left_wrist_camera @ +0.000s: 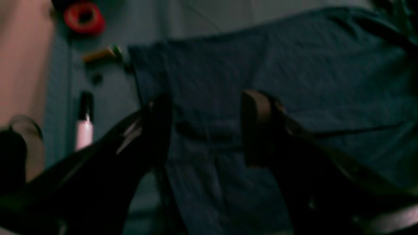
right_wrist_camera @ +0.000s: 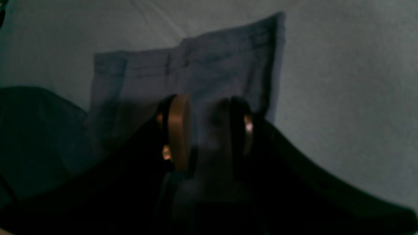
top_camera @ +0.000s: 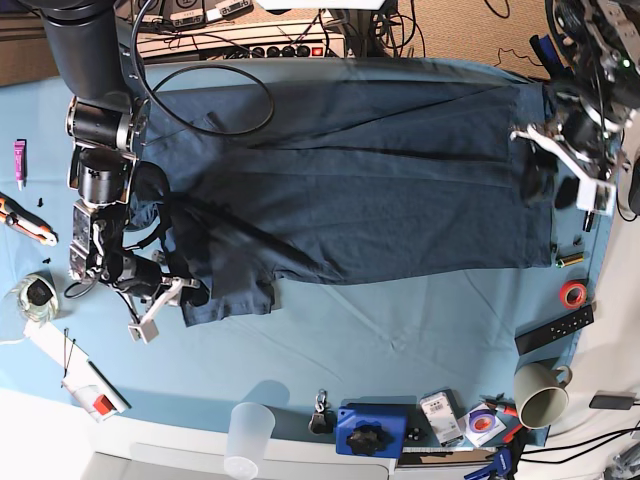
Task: Fold the T-shirt properly
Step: 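Fold the grasped corner with the right gripper toward the shirt's middle, then move the left gripper to the shirt's side edge and grasp it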
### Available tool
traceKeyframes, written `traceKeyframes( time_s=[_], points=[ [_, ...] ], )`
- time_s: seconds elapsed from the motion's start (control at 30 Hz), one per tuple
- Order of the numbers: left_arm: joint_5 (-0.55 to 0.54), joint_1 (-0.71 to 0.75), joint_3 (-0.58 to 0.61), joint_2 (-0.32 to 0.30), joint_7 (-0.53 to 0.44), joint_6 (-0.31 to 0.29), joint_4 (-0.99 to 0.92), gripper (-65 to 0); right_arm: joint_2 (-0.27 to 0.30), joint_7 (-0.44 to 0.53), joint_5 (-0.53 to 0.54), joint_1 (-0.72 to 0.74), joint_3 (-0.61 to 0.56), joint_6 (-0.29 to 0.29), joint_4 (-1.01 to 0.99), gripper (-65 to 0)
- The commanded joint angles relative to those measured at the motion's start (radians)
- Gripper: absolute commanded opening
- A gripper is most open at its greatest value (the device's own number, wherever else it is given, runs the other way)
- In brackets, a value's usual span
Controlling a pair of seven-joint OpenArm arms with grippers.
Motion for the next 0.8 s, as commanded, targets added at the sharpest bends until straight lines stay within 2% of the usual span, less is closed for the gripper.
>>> traceKeyframes(
  time_s=[0.0, 0.1, 0.27, 0.4, 0.47, 0.63, 0.67, 0.77],
  points=[
    [0.000, -0.026, -0.003, -0.023, -0.025, -0.002, -0.004, -31.4, 0.021, -0.004, -0.006, 0.028, 0.002, -0.003, 0.012, -44.8],
    [0.019, -0.084, -0.003, -0.062, -0.024, 0.029, -0.095, -31.4, 0.031, -0.022, -0.006, 0.027, 0.002, -0.003, 0.012, -44.8],
    [-0.005, -0.193, 0.021, -0.134, -0.002, 0.026, -0.326, -31.4, 0.038, -0.038, -0.006, 0.027, 0.002, -0.003, 0.012, -44.8],
    [0.010, -0.289, 0.127, -0.180, 0.013, 0.021, -0.481, -31.4, 0.041, -0.039, -0.006, 0.027, 0.002, -0.003, 0.012, -44.8],
    [0.056, -0.333, 0.192, -0.190, 0.010, 0.029, -0.539, -31.4, 0.041, -0.048, -0.006, 0.027, 0.002, -0.003, 0.012, -44.8],
    [0.222, -0.428, 0.286, -0.191, 0.002, 0.199, -0.668, -31.4, 0.042, -0.078, -0.006, 0.027, 0.002, -0.003, 0.012, -44.8],
    [0.224, -0.441, 0.287, -0.190, 0.002, 0.217, -0.691, -31.4, 0.043, -0.080, -0.006, 0.027, 0.002, -0.003, 0.012, -44.8],
    [0.204, -0.470, 0.287, -0.191, 0.006, 0.221, -0.756, -31.4, 0.047, -0.079, -0.006, 0.027, 0.002, -0.003, 0.012, -44.8]
  ],
)
